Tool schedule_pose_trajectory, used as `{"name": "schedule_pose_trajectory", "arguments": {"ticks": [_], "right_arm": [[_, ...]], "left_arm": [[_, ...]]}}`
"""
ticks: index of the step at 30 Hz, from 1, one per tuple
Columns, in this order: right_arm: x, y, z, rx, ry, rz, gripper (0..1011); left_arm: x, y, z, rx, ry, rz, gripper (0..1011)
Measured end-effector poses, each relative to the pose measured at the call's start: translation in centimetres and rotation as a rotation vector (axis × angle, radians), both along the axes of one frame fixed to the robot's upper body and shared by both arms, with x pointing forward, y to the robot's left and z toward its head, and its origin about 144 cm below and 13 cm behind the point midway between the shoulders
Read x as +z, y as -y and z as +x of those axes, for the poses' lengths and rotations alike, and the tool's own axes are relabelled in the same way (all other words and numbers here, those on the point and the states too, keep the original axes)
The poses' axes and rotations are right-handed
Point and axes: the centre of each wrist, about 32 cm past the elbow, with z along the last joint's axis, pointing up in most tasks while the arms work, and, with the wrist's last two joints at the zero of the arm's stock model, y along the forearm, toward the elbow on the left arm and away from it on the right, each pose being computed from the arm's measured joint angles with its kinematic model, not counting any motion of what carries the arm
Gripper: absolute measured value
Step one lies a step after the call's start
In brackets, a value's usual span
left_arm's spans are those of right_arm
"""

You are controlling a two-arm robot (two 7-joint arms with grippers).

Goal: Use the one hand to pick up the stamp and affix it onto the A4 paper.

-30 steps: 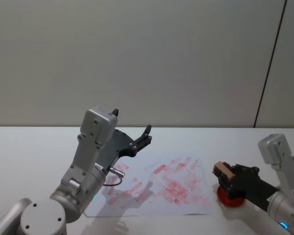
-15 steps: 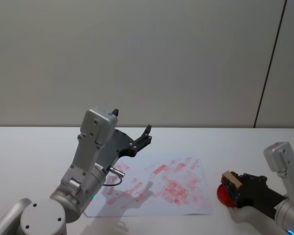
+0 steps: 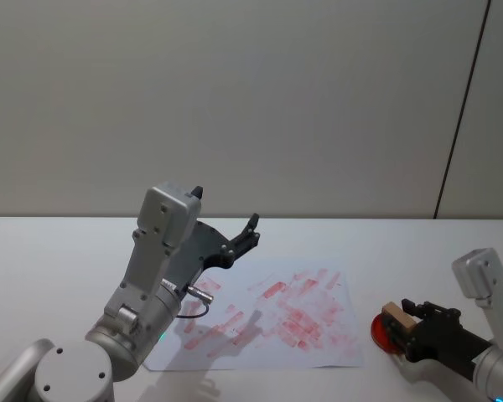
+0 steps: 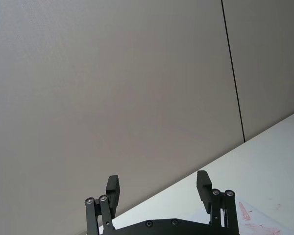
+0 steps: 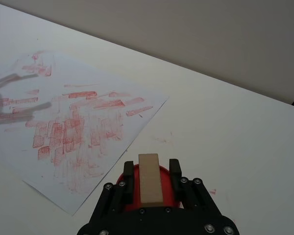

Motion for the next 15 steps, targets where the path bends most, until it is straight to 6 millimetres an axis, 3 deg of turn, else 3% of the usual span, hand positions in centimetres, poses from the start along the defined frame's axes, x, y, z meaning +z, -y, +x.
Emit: {"name": "schedule_pose_trajectory", "arguments": {"ticks": [3,11,15], "right_arm": [[0.0,0.0,0.0,-0.002,0.0,-0.001,449],[0.5,-0.1,0.0,0.002,0.038,0.001,757],[1.1,-0.2,0.0,0.008,0.075,0.011,831]], "left_arm": [[0.0,0.0,0.0,0.0,0.0,0.0,1003],[0.0,0.0,0.0,0.0,0.0,0.0,1002],[0.0,0.0,0.0,0.0,0.0,0.0,1002]]}}
